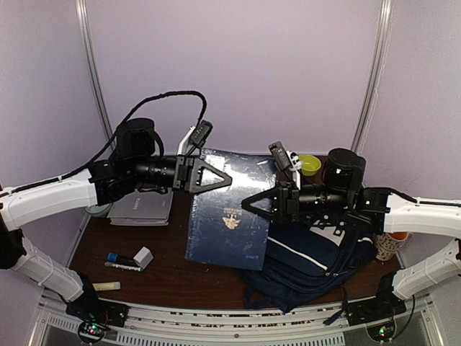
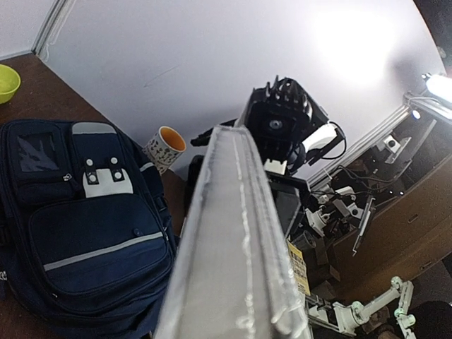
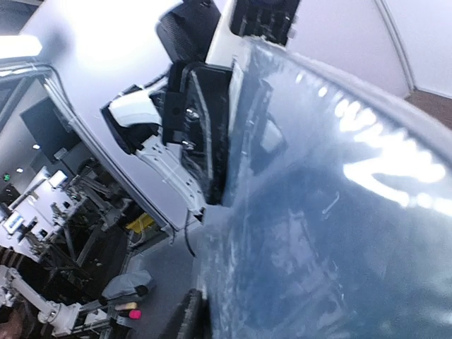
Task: Pack the student bag
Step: Pass from the left arm to the right
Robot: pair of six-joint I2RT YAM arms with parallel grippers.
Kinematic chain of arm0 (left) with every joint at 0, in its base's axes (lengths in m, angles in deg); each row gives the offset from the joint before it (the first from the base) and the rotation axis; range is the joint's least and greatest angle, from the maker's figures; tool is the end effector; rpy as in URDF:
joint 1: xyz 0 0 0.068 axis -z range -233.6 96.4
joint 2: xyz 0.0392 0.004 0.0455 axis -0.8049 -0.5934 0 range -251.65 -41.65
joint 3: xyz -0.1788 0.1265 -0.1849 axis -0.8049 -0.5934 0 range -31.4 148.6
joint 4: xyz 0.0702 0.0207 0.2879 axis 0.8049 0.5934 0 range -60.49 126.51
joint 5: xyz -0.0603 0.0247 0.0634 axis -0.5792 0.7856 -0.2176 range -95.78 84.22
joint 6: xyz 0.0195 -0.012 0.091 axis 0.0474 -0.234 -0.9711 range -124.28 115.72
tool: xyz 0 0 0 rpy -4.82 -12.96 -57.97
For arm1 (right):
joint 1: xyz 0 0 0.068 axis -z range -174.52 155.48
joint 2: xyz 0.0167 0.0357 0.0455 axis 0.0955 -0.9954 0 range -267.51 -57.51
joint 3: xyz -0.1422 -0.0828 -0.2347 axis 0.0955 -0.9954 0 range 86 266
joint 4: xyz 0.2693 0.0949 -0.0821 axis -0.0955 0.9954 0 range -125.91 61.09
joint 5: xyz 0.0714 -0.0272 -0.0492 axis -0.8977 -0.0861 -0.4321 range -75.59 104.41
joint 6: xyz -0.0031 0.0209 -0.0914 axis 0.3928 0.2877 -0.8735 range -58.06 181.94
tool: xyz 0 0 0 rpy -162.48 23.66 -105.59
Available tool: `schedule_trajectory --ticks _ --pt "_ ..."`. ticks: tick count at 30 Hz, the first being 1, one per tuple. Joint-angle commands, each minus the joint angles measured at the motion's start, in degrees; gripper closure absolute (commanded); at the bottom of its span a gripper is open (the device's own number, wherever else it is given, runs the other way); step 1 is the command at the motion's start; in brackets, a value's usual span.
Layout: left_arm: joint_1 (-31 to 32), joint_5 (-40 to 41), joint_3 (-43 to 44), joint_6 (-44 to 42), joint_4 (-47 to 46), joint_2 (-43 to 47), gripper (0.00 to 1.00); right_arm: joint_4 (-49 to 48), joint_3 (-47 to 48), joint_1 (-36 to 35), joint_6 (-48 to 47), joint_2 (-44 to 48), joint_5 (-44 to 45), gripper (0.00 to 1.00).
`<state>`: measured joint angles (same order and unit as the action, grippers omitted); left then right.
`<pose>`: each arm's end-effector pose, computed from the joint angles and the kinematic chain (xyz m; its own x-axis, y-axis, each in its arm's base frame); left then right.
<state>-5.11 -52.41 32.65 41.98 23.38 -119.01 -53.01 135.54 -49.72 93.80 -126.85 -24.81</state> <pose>0.2052 -0.3247 0.3618 -0.7741 0.1261 -0.6204 0.6263 0.0089 -0.7796 0.1544 0.3159 0.3280 -0.5489 -0.0732 -0.8327 -0.8323 -0.0445 0.5525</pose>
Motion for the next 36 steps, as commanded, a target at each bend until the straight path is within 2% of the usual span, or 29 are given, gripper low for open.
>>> schedule_trajectory --ticks 1,3,5,6,10,12,14,19,23,30,36 --pt "0.3 1.0 3.1 -2.2 -7.4 -0.6 1.0 -8.3 0.1 -1.0 5.2 0.1 -2.7 0.82" --pt "0.3 1.3 3.2 -2.7 -7.0 -0.7 1.0 -12.0 -0.6 -1.0 7.3 -0.5 -2.8 0.89" --pt "0.3 1.6 3.3 -3.1 -6.3 -0.6 1.0 -13.9 -1.0 -1.0 8.7 -0.8 -3.0 0.9" --pt "0.3 1.7 3.3 -3.3 -6.0 -0.5 0.96 -14.6 -1.1 -1.1 9.3 -0.9 -3.0 0.91" --pt "0.3 2.1 3.3 -4.0 -4.9 0.0 0.8 -14.8 -0.8 -1.2 10.0 -0.5 -2.8 0.92" --pt "0.3 2.5 3.1 -5.1 -4.0 0.5 0.63 -14.1 -0.6 -1.2 9.7 0.1 -2.6 0.93" --pt "0.3 3.5 2.7 -6.1 -2.9 1.3 0.5 -13.0 -0.2 -1.2 9.4 0.7 -2.0 0.93" --pt "0.2 8.5 0.1 -8.9 -1.5 4.6 0.36 -10.3 0.8 -1.2 8.3 2.5 0.8 0.94" --pt "0.2 11.3 -2.5 -10.0 -1.2 7.7 0.31 -8.0 2.3 -1.2 6.9 3.5 3.4 0.94" --pt "0.0 11.7 -8.5 -9.8 -3.9 13.7 0.19 -4.8 6.1 -1.0 4.3 4.6 9.0 0.94" --pt "0.0 9.0 -13.9 -9.0 -7.0 16.9 0.21 -4.4 9.8 -0.6 4.7 4.4 12.7 0.94"
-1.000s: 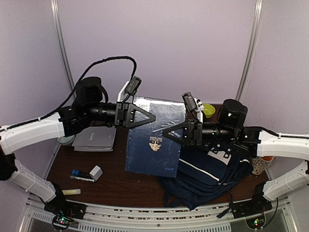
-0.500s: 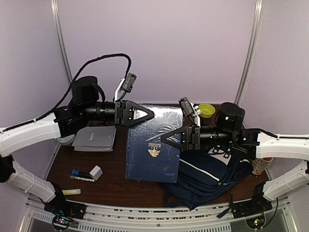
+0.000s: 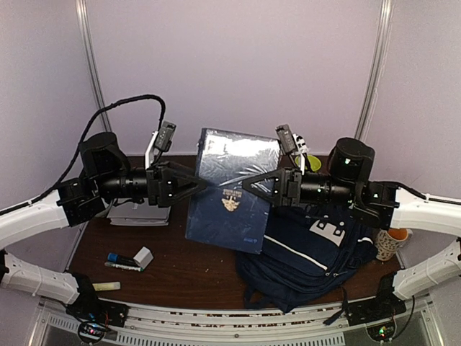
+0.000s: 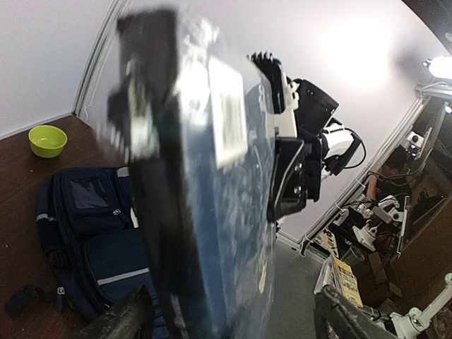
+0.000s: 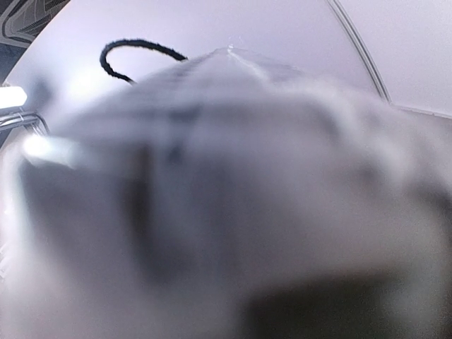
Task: Pack the student bag
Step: Pass from the left arm to the right, then pass from the right arm to the left
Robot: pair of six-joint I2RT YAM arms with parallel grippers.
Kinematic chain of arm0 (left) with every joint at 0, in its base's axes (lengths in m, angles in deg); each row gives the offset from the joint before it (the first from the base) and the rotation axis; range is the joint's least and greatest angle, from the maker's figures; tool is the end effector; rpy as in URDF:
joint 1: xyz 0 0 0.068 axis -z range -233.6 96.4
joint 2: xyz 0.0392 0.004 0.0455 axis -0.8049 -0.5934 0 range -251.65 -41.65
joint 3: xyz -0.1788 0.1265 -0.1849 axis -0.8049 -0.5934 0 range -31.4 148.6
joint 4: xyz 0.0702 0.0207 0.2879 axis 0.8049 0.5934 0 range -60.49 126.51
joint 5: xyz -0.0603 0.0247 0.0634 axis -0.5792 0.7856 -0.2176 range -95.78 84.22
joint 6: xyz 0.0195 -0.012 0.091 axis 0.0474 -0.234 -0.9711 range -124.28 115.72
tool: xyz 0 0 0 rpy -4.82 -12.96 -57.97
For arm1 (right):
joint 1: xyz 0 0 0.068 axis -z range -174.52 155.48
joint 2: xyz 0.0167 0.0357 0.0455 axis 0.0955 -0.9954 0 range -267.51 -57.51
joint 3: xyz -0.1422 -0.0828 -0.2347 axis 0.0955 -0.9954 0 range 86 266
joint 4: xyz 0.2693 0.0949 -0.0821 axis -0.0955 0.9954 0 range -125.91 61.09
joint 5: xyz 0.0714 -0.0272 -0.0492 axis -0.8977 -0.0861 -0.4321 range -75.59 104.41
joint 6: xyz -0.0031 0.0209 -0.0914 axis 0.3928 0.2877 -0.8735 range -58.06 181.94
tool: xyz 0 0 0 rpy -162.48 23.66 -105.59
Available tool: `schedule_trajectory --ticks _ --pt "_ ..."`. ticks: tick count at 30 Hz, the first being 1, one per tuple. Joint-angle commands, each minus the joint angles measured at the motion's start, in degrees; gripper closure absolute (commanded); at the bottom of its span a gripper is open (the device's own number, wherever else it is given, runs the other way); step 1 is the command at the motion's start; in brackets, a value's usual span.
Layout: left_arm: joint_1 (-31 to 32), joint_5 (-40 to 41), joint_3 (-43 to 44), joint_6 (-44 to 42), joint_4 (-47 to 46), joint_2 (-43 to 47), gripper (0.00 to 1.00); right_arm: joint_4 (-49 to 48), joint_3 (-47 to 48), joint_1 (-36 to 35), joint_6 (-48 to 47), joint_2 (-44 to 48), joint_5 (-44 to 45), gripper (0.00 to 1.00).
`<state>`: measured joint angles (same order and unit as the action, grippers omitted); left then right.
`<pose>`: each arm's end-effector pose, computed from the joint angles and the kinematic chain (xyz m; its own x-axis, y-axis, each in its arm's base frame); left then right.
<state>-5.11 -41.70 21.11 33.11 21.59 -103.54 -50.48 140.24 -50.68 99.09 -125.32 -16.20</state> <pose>0.1750 -0.2726 0.3685 -0.6176 -0.0441 -0.7852 0.7804 0.0891 -0.6188 0.1595 0.3152 0.3657 -0.5951 0.0456 -0.8023 -0.8016 0.0362 0.5967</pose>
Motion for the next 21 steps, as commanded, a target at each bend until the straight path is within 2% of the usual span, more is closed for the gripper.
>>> schedule_trajectory --ticks 1,6,8,13,18,21 --pt "0.0 -2.4 -3.1 0.2 -6.3 1.6 0.22 -7.2 5.5 0.4 -0.5 2.9 4.4 0.94" --pt "0.1 -5.9 -6.2 3.2 -14.4 1.5 0.32 -7.5 7.1 0.4 -0.2 2.5 6.2 0.94" --pt "0.0 -7.1 -6.9 4.2 -17.3 1.2 0.42 -7.6 7.4 0.5 0.0 2.4 7.0 0.95" --pt "0.0 -8.8 -7.5 5.9 -20.8 0.4 0.6 -9.5 7.1 0.7 1.5 2.1 7.9 0.95" --pt "0.0 -9.7 -7.5 7.7 -23.4 -0.4 0.79 -12.2 7.2 0.9 2.9 1.4 5.8 0.95" --pt "0.1 -10.2 -6.7 8.2 -23.5 -1.3 0.94 -13.6 7.1 1.0 4.1 0.8 3.7 0.94"
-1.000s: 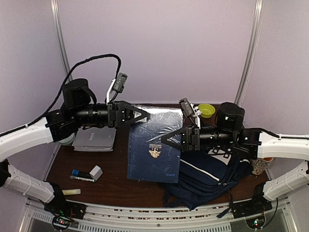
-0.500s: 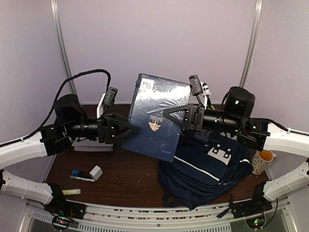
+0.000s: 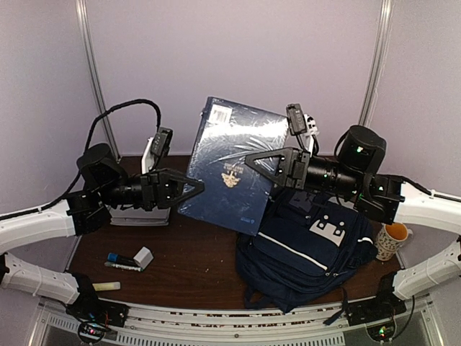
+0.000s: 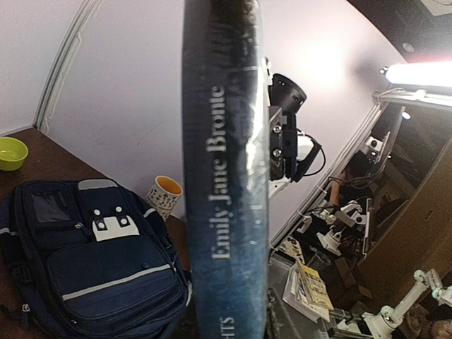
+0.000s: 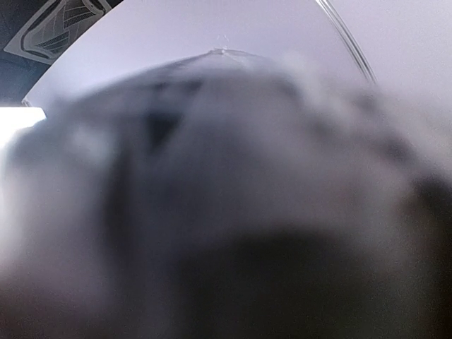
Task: Pack the student bag
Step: Pass from the right arm to the left
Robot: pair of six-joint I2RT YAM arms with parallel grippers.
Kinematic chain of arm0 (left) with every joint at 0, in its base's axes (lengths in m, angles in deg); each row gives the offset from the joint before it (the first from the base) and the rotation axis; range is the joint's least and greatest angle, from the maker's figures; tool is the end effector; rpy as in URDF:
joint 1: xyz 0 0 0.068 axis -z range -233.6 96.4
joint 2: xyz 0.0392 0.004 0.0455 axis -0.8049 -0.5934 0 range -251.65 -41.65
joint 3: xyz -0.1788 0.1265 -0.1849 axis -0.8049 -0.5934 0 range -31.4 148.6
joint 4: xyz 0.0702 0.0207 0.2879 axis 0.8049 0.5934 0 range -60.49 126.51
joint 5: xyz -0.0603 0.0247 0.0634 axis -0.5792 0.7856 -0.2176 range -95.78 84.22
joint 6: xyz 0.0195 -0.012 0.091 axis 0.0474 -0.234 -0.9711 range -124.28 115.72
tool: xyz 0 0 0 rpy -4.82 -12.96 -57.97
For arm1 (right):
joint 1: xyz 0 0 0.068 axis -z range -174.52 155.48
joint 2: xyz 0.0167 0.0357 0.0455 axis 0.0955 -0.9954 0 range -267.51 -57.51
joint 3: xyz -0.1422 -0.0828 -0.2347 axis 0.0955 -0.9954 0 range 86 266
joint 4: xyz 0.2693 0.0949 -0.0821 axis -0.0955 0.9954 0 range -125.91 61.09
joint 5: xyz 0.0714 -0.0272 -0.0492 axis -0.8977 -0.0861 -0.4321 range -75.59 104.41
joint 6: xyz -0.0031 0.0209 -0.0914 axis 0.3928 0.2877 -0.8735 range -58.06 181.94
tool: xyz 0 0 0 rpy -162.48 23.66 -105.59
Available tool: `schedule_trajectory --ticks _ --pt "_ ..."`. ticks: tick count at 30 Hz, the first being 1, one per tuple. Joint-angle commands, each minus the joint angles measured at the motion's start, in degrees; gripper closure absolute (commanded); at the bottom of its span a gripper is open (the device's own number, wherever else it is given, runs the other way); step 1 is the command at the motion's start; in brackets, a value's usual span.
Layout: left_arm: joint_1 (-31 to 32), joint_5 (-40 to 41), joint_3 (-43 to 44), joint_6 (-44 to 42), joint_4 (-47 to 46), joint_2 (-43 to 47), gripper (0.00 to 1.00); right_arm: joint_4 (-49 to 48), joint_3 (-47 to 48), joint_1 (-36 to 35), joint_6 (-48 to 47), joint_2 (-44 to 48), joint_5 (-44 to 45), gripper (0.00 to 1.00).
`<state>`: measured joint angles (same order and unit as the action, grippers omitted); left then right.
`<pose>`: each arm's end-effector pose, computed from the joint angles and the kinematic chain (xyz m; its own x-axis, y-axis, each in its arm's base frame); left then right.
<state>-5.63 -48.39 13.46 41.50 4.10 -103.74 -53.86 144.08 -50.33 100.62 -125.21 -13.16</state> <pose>0.1667 -0.2705 0.3524 -0.6468 -0.0701 -0.7594 0.7625 -0.0792 -0.6421 0.1646 0.3120 0.4045 -0.5555 0.1681 -0.8143 -0.8242 0.0183 0.5660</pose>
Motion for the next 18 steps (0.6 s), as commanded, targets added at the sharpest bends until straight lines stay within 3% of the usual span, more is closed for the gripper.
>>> schedule_trajectory --ticks 1,4,13,16,18 --pt "0.6 -3.5 1.1 0.0 -5.9 -1.3 0.99 -10.3 3.1 0.7 2.6 0.6 0.0 0.93" --pt "0.6 -2.5 0.9 0.2 -5.6 -1.3 1.0 -8.0 2.3 0.8 1.7 1.3 -0.4 0.86" --pt "0.4 1.2 0.2 -3.1 0.5 -0.2 1.0 9.2 -1.8 5.4 -5.1 7.5 4.8 0.18" --pt "-0.3 2.8 -0.3 -4.4 3.5 1.1 1.0 16.8 -3.1 6.4 -8.5 10.5 8.5 0.05" --pt "-1.1 3.7 -0.7 -5.6 6.5 2.1 1.0 22.8 -3.9 6.4 -12.1 12.7 11.8 0.02"
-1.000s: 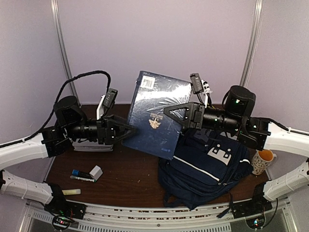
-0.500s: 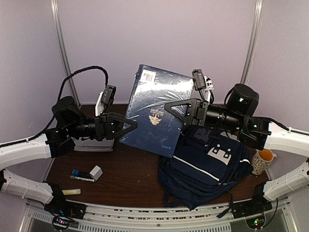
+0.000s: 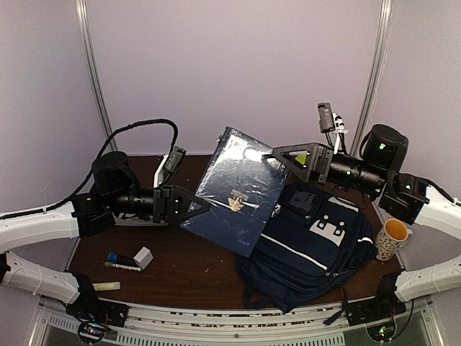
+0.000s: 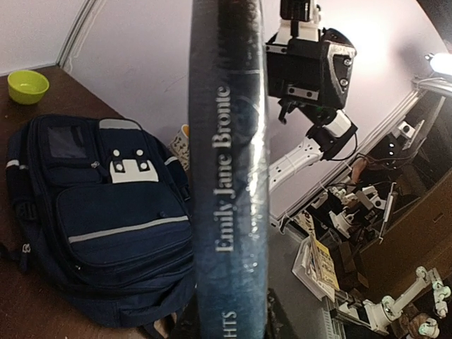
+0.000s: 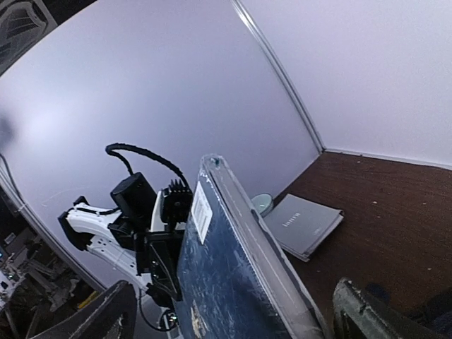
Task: Pack the student bag
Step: Pass from the right arm to the left, then pick up the largest pocket of the bag from the student bag.
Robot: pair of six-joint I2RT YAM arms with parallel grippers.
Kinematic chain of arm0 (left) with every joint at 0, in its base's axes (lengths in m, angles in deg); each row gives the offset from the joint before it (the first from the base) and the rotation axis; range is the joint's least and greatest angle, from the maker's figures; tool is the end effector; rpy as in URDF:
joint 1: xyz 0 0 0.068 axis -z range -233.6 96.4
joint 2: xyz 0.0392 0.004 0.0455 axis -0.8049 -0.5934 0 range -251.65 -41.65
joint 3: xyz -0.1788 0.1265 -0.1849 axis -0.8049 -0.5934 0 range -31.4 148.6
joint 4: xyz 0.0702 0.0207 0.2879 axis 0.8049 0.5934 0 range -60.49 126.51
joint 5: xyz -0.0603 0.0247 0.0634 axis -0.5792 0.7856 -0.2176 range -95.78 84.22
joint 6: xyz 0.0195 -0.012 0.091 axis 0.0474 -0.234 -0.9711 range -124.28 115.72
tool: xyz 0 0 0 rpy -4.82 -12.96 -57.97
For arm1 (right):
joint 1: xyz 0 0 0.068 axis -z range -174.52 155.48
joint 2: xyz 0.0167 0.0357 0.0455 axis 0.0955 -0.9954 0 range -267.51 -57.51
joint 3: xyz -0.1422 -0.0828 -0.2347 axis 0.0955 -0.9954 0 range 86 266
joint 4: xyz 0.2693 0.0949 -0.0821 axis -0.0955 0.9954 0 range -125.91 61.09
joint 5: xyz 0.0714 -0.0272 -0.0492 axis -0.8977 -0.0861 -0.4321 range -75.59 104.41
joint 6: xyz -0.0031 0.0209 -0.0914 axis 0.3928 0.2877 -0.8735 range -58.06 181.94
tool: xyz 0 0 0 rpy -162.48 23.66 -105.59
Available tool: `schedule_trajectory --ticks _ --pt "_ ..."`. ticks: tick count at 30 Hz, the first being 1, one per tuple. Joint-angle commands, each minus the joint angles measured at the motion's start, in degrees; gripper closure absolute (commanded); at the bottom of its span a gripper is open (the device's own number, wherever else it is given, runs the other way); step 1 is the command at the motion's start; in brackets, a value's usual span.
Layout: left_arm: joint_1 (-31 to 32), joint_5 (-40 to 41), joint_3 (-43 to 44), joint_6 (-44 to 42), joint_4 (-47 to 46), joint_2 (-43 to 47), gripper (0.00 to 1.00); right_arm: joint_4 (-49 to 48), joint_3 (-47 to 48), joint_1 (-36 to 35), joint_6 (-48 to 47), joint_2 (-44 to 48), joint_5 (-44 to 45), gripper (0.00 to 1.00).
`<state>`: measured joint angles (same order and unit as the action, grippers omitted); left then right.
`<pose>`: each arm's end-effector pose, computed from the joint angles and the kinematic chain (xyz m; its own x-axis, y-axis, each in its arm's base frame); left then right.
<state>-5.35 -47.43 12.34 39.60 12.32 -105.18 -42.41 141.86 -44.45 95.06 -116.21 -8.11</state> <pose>0.1708 -0.2758 0.3172 -0.7145 0.0228 -0.6992 0.6996 0.0251 -0.7141 0.1765 0.2601 0.4069 -0.4862 0.2060 -0.8492 -0.8206 0.2264 0.5248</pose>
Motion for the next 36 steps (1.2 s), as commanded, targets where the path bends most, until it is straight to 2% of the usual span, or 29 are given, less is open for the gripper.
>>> schedule_trajectory --ticks 1,7,10,20,24,32,36 --pt "-1.8 3.4 0.3 -4.4 0.2 4.0 1.0 13.6 -2.4 0.5 -8.3 4.8 8.0 0.02" --pt "-4.3 8.6 0.6 -10.4 14.4 6.5 1.0 20.2 -12.1 0.4 -15.6 12.7 10.7 0.04" --pt "-4.8 9.9 0.2 -12.5 18.4 6.8 1.0 24.4 -13.5 -0.7 -18.6 13.0 10.8 0.05" --pt "-5.0 13.8 1.0 -17.4 26.0 4.7 1.0 38.9 -6.7 -9.2 -23.4 -7.3 14.8 0.18" --pt "-5.0 16.1 0.2 -18.4 28.3 6.8 1.0 41.9 -5.6 -10.8 -24.2 -11.2 15.8 0.19" --pt "-5.0 17.1 -1.4 -18.5 28.3 8.4 1.0 50.0 -2.0 -11.0 -24.6 -15.3 24.0 0.21" --pt "-5.0 16.9 -1.6 -18.4 28.0 8.3 1.0 52.1 -1.4 -10.9 -24.5 -18.3 25.7 0.28"
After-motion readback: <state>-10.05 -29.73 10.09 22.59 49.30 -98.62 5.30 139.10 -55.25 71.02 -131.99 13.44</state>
